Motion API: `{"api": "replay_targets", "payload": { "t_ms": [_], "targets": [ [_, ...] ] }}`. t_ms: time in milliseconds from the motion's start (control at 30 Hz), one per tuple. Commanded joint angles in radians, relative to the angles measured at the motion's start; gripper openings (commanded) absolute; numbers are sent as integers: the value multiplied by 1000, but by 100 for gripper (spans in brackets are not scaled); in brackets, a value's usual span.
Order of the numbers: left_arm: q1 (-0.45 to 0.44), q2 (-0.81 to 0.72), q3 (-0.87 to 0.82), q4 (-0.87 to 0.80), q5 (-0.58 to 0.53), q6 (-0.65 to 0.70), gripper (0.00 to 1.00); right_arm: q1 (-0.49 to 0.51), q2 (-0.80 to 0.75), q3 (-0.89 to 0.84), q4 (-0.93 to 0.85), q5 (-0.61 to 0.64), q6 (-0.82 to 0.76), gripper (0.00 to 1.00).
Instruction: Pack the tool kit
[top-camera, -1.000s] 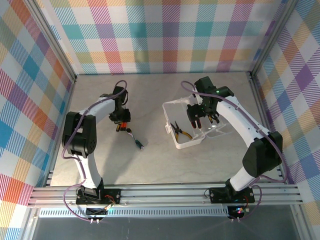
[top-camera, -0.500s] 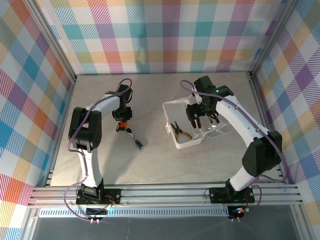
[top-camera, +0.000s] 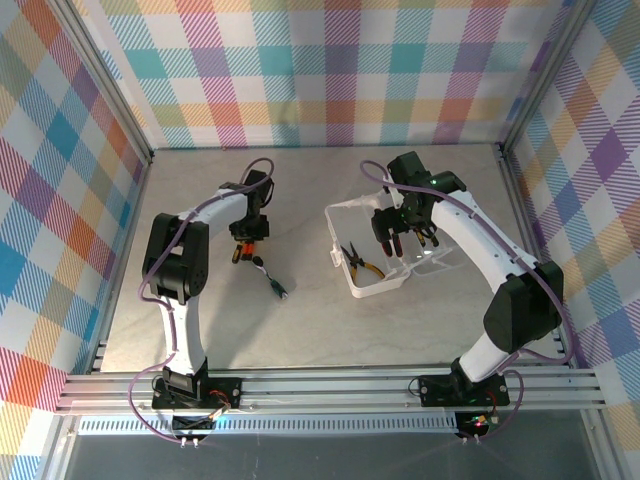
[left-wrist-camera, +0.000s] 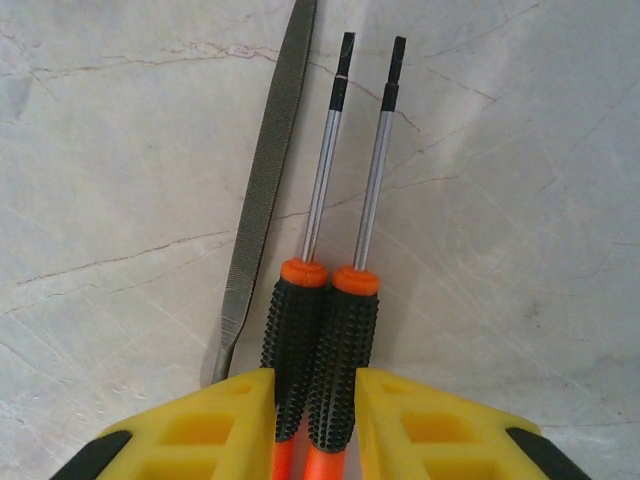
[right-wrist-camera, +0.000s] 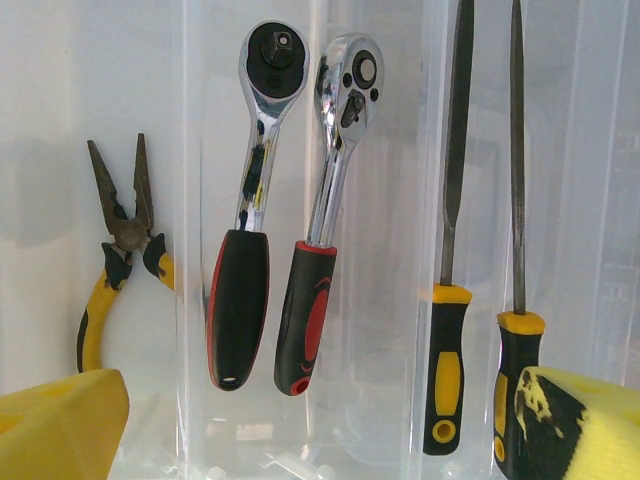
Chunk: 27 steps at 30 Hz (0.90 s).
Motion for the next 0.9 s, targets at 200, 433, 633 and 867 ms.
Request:
{"api": "replay_targets", "payload": {
  "t_ms": [200,433,633,867],
  "targets": [
    [-41,41,7,23,21,10,27,7,5,17,-4,-21,21,99],
    [-60,44,9,20,21,7,32,7,6,16,-1,-24,20,99],
    [-62,57,14,17,21,4,34,7,6,14,1,-26,21,99],
    [-63,93,24,14,34,1,40,7,3,12,2,-27,21,99]
  ]
}}
